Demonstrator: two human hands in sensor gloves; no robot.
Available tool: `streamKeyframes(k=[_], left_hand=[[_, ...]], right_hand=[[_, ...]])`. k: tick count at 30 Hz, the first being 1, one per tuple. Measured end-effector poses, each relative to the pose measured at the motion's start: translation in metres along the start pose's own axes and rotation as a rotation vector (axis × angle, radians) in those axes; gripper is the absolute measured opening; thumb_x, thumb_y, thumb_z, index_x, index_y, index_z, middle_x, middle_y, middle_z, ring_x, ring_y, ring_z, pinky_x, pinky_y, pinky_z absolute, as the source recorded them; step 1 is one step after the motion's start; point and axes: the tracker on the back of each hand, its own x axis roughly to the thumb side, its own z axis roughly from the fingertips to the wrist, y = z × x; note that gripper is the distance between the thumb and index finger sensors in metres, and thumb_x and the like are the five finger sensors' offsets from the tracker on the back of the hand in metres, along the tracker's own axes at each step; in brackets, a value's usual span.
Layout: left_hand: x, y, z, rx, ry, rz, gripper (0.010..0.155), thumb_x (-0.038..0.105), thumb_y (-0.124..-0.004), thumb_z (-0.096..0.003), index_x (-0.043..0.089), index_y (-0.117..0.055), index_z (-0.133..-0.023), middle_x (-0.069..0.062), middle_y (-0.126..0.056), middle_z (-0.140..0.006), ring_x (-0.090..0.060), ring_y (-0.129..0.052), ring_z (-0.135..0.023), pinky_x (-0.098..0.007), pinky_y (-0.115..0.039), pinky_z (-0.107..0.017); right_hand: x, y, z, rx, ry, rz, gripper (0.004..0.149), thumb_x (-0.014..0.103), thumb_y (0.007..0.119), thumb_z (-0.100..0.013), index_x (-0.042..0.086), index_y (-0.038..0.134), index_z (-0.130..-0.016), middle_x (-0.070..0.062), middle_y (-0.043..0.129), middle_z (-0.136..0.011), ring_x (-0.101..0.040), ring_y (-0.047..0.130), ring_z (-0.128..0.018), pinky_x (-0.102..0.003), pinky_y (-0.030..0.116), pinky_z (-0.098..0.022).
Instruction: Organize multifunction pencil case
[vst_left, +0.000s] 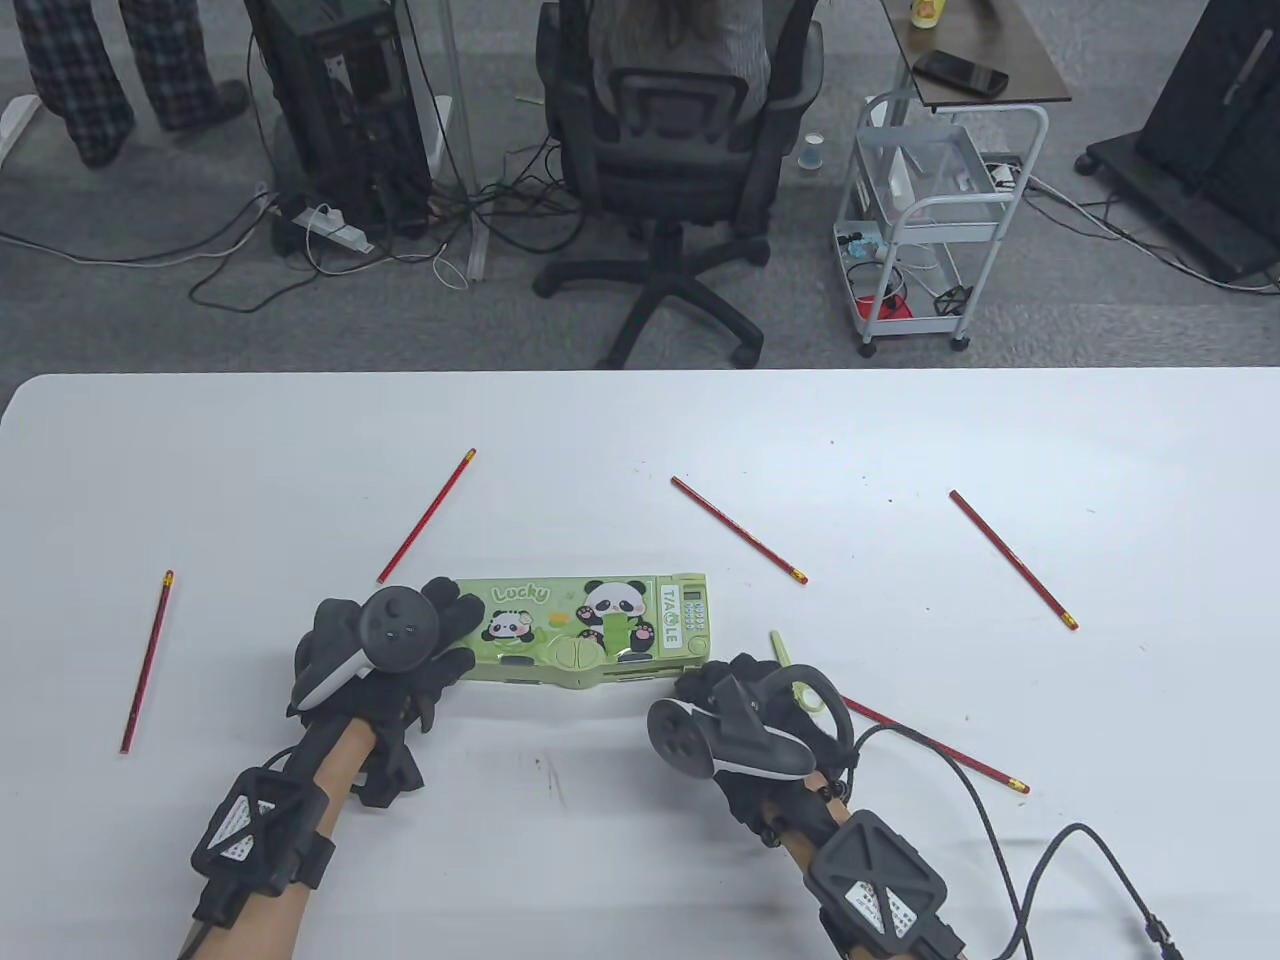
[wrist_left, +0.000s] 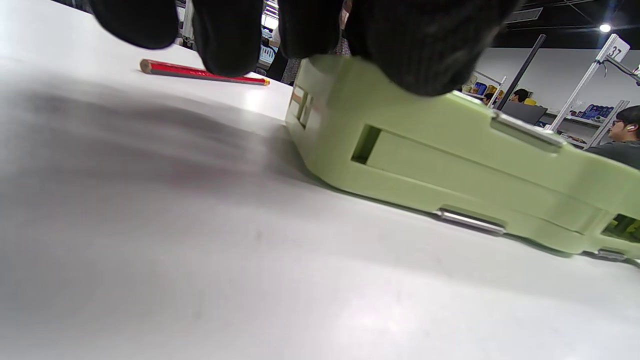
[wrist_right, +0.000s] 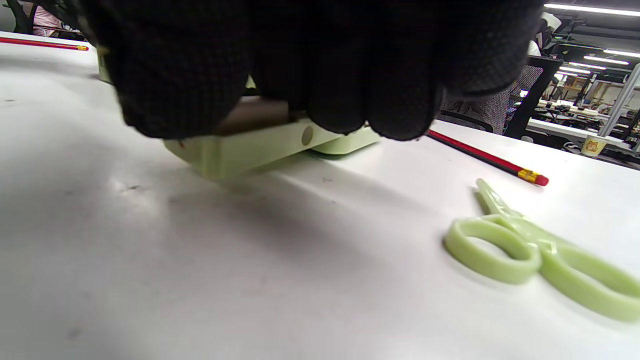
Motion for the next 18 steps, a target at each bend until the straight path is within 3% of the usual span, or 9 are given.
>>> streamKeyframes(k=[12, 18], left_hand=[[-0.0001, 0.0003, -0.0002, -0.002, 0.000, 0.001, 0.059, 0.039, -0.078, -0.0461, 0.033, -0.063, -0.102, -0.005, -0.054, -0.119, -0.044, -0.067, -0.105, -0.071, -0.058, -0.069], [-0.0003, 0.0005, -0.0004, -0.003, 0.000, 0.002, 0.059, 0.039, -0.078, -0.0461, 0.033, -0.063, -0.102, -0.005, -0.054, -0.119, -0.044, -0.067, -0.105, -0.071, -0.058, -0.069]], right_hand=[[-0.0021, 0.0008, 0.0021, -0.013, -0.014, -0.007, 0.065, 0.045, 0.085, -0.040, 0.012, 0.078, -0.095, -0.018, 0.083, -0.092, -0.042, 0.090, -0.079, -0.056, 0.079, -0.062], [-0.0066, 0.0006, 0.0044, 0.029, -0.012, -0.048, 0.055, 0.037, 0.078, -0.048, 0.012, 0.075, -0.097, -0.018, 0.082, -0.093, -0.043, 0.089, -0.080, -0.057, 0.078, -0.062]])
